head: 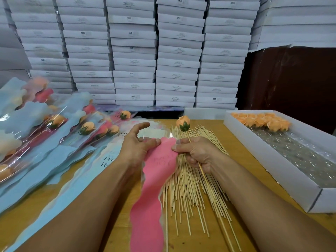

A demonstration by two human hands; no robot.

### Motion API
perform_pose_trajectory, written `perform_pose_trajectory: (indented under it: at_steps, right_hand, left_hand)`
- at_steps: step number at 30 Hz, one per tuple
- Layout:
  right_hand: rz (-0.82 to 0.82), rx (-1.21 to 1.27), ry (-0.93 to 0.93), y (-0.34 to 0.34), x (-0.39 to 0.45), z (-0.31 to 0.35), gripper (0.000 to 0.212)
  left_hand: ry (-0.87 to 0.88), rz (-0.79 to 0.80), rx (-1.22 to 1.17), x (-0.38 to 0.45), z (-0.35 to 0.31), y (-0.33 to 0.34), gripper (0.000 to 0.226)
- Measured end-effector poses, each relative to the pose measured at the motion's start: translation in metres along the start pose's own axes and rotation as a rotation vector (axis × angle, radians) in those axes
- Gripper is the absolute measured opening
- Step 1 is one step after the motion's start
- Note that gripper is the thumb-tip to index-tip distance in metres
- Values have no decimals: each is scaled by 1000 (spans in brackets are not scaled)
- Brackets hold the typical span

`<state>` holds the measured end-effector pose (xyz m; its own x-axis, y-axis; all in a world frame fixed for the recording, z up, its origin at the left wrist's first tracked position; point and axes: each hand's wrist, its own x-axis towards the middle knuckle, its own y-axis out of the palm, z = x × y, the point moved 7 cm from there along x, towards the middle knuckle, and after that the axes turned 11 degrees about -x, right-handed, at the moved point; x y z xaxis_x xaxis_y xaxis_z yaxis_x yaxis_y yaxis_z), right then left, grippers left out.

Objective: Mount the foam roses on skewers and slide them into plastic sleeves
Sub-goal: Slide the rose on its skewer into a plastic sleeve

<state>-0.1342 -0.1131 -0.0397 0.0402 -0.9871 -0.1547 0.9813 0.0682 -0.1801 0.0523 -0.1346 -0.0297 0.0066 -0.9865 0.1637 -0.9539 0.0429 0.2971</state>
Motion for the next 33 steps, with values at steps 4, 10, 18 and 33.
perform_pose_trajectory:
  at_steps: [4, 10, 18, 33]
  right_hand:
    - [-1, -15, 4, 0, 1, 0, 45]
    - [-8, -24, 0, 0, 2, -1, 49]
    - [-16, -28, 0, -1, 4, -3, 50]
    - [-31, -32, 3, -4, 5, -3, 53]
  left_hand:
    - [70, 40, 98, -3, -6, 1, 53]
    - [113, 78, 167, -1, -7, 2, 32]
    - [130, 129, 223, 3, -3, 4, 14]
    - [242, 124, 262, -1, -15, 4, 29]
